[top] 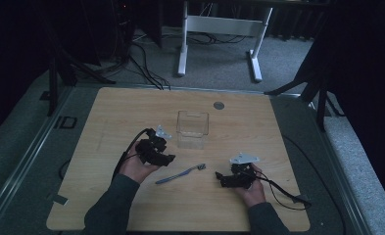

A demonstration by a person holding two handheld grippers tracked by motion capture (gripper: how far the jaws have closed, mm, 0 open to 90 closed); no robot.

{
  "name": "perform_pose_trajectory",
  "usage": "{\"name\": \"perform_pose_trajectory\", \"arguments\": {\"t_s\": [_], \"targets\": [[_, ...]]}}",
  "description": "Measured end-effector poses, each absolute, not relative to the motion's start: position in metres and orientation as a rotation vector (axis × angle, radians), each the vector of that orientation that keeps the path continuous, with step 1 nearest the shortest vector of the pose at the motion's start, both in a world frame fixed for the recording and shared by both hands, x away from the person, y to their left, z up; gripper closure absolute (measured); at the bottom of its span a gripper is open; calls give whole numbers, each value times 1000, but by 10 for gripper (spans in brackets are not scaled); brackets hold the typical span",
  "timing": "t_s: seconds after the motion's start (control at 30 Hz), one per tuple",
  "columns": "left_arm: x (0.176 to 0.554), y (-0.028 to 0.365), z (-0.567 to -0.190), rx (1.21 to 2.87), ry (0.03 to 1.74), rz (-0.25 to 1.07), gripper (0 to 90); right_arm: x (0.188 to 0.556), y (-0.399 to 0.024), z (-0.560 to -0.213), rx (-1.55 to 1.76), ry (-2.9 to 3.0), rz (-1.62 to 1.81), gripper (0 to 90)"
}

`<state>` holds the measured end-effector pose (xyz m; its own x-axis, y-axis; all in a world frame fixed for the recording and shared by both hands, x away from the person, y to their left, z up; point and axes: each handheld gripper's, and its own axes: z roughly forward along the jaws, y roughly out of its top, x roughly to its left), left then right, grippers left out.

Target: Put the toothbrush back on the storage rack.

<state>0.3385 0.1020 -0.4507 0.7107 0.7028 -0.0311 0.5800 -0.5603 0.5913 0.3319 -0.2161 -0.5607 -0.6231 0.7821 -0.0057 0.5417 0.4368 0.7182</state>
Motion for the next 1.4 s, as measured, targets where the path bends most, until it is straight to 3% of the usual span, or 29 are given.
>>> {"name": "perform_pose_trajectory", "arguments": {"t_s": [1.4], "targets": [[346,69,-463,2515,898,164,556,332,-216,-561,1132,2356,994,141]]}}
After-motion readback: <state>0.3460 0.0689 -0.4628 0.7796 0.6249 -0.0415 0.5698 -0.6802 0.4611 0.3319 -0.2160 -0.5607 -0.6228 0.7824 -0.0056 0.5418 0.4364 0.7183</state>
